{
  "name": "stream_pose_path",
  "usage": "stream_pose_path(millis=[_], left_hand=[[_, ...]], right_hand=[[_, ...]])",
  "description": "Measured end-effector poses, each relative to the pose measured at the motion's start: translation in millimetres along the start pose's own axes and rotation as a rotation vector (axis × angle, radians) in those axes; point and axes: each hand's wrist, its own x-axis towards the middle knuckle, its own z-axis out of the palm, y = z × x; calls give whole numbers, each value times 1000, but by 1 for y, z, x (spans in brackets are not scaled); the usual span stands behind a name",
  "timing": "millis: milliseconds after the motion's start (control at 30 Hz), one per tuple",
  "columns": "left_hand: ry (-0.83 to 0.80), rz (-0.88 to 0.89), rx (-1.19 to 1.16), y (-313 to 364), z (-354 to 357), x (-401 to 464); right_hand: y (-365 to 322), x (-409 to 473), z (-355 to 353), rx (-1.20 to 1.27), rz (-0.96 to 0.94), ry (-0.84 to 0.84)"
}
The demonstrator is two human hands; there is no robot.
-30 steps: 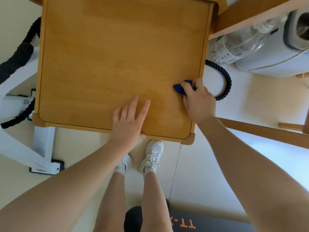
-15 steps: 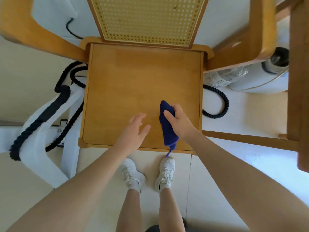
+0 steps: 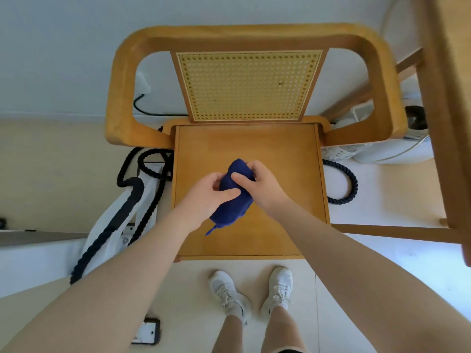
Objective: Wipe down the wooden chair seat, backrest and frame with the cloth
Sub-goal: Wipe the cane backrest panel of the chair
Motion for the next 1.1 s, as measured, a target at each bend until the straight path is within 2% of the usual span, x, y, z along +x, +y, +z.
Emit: stream_pose_path(millis=[133,233,333,433,500,567,700,767,900,1000,1100], left_hand=[[17,28,69,16,-20,8],[43,96,95,34,-29,25],[66,155,93,54,-37,48],[75,129,27,75,-46,73],[79,106,60,86,-52,90],[84,126,213,94,-61,105],[149,331,769,114,-89,125],[186,443,878,128,-106,133],[295,520,1059,151,-135,151],[301,581,1281,158,-152,167],[281,581,1446,159,-168,183]], right_hand=[[-17,12,4,-73,-62,113],[-29,28,2,72,-55,189],[-36,53,-2,325,51,90],[-44,80,-3,593,162,-112],[-51,96,-1,666,186,-209],[-57,114,1,682,214,-226],[-65,151,4,572,372,-105],[-65,168,10,530,456,8],[-56,201,23,530,687,294],[-50,220,34,623,781,330],[-43,233,46,703,757,367]])
